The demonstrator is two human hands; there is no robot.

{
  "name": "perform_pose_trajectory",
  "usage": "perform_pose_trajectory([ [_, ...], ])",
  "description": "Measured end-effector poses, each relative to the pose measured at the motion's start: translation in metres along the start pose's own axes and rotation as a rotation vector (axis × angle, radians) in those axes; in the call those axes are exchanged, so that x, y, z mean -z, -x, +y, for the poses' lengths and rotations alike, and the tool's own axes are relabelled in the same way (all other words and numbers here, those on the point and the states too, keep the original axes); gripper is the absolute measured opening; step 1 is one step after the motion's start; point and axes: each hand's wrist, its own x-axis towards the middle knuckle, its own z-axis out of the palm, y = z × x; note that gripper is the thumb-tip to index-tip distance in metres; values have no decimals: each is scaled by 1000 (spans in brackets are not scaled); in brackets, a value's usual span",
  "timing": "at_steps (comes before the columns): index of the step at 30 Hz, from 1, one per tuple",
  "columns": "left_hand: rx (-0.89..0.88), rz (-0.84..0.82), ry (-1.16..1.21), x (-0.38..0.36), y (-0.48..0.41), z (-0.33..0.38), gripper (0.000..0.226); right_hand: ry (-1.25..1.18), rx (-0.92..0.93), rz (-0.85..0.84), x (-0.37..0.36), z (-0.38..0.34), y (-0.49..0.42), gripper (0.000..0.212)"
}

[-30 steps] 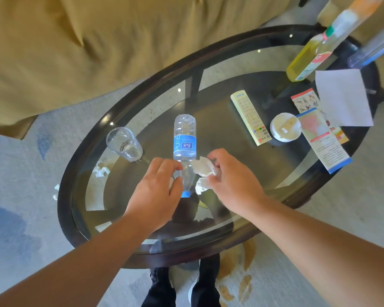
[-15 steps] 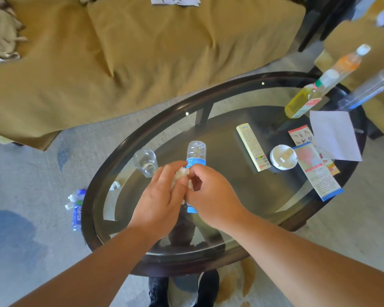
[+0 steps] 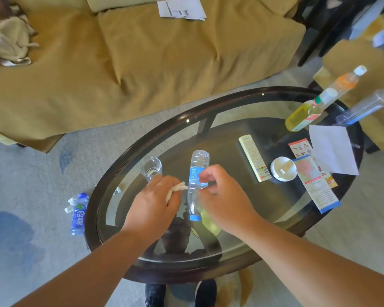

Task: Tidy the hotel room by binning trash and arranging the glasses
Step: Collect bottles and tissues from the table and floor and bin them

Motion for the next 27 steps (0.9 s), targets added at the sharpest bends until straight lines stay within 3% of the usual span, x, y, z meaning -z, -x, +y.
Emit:
perform_pose_trajectory([
  [6, -7, -26, 11, -1, -3, -15, 40, 131, -128, 44, -2, 21, -23, 36],
  [11, 89, -98, 4, -11, -9, -27, 11, 181, -234, 15, -13, 33, -46, 54],
  [15, 92, -160, 5, -23, -17, -38, 18, 199, -291, 25, -24, 41, -68, 61],
  [27, 54, -202, 28, -55, -35, -59, 9, 211, -481, 61, -63, 71, -129, 75],
])
